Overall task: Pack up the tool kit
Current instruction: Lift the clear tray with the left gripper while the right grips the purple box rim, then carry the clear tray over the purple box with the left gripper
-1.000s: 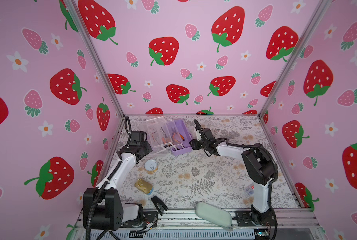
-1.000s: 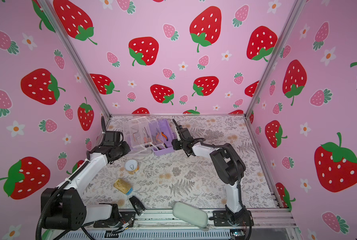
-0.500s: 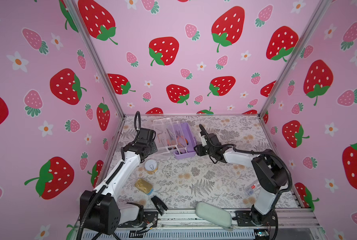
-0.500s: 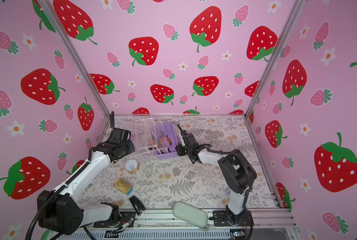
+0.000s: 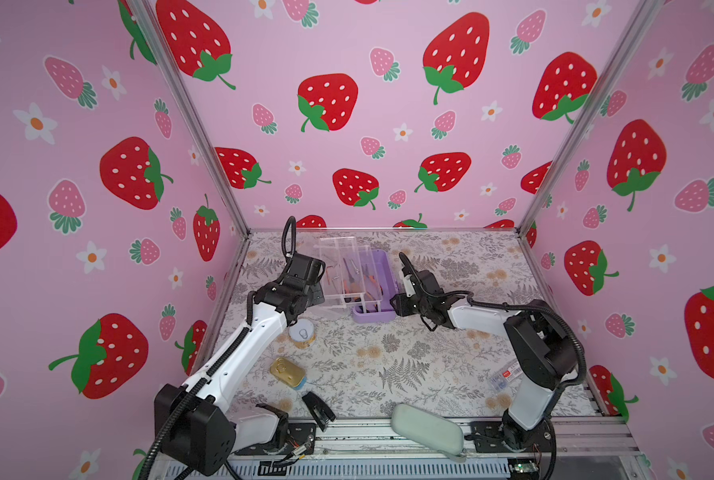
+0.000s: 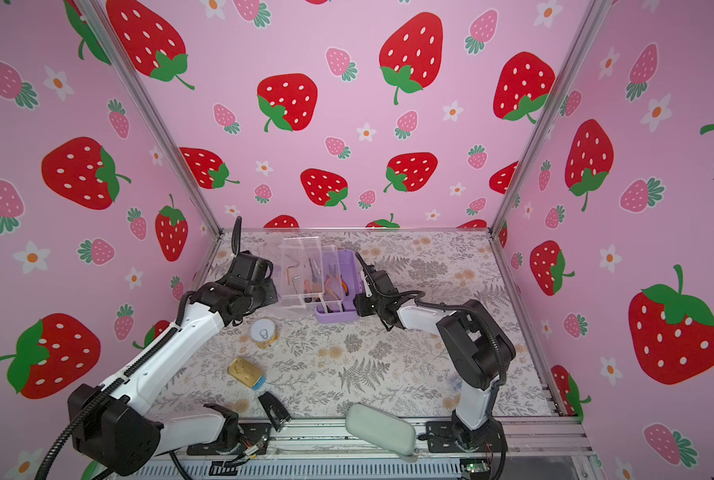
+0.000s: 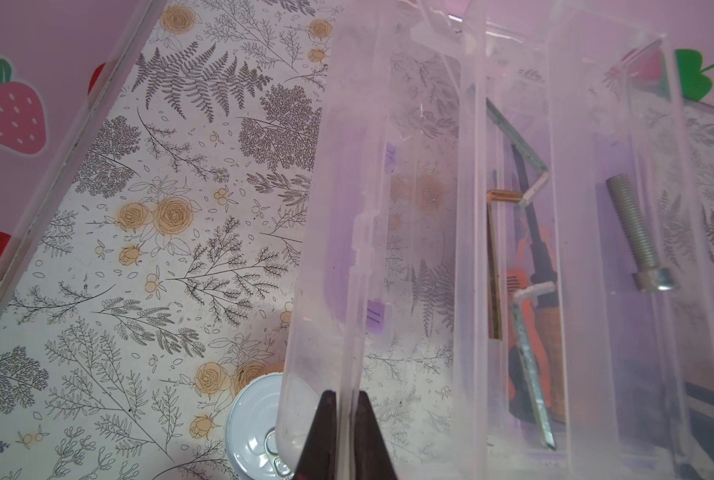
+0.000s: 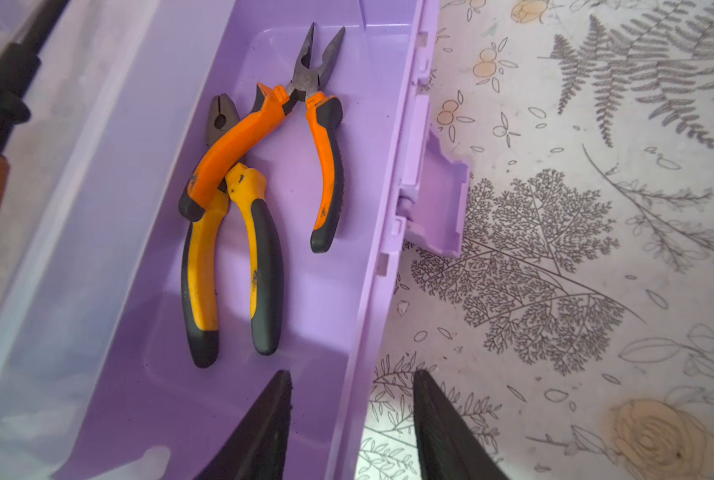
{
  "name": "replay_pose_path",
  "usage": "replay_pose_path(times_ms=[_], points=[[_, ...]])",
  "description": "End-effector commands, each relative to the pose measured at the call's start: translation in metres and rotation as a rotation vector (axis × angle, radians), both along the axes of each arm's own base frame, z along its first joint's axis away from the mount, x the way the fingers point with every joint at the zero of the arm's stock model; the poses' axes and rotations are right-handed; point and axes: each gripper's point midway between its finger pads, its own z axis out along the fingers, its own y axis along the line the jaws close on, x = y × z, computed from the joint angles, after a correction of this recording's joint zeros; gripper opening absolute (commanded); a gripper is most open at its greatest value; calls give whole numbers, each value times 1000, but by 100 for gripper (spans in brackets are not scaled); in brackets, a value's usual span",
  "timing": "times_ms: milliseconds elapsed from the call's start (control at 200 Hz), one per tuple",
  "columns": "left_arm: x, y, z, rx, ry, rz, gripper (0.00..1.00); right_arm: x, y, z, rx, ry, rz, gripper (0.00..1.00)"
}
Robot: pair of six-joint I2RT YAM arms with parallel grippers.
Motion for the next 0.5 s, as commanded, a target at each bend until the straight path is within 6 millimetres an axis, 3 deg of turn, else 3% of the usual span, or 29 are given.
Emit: replay_pose_path(times_ms=[0, 495], points=[[18, -10, 59, -62, -186, 19, 7, -14, -7, -20, -59, 55, 16, 49], [12, -33, 63, 49, -172, -41, 8, -14, -5, -24, -54, 65, 22, 49]])
